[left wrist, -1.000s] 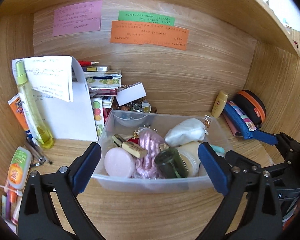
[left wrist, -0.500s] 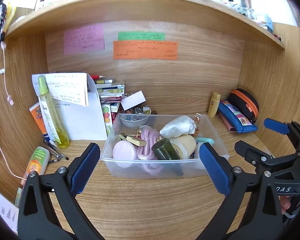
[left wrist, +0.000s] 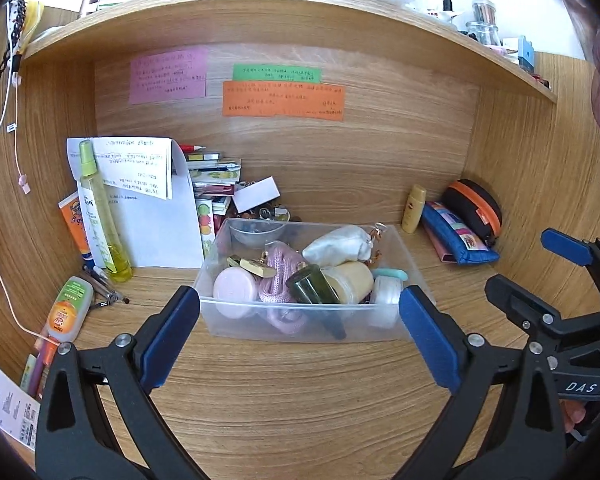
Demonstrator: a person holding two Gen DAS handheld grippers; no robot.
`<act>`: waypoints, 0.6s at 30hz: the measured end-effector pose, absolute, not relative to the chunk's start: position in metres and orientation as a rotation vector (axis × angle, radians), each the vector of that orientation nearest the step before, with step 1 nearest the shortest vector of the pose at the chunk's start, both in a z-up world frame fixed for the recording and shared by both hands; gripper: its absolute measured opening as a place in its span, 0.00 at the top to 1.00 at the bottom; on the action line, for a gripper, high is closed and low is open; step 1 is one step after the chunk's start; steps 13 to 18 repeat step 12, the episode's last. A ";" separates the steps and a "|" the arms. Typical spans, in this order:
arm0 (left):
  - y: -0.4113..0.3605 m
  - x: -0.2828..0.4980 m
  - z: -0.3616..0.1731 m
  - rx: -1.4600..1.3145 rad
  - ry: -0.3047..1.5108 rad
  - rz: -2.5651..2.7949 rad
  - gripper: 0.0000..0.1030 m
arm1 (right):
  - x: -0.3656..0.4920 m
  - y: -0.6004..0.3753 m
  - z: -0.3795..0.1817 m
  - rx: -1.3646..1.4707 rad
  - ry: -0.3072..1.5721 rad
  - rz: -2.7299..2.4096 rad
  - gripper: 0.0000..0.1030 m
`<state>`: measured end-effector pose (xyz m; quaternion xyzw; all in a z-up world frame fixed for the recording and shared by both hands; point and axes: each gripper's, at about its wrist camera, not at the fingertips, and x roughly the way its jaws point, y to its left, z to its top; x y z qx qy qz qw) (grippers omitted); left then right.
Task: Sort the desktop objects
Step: 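Withdraw both open tools away from the clear box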
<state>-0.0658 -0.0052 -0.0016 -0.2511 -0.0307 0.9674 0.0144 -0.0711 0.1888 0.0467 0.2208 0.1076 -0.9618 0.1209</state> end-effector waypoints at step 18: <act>-0.003 -0.073 -0.007 -0.785 -0.067 2.984 0.02 | -0.081 0.192 0.042 0.681 0.292 -2.797 0.00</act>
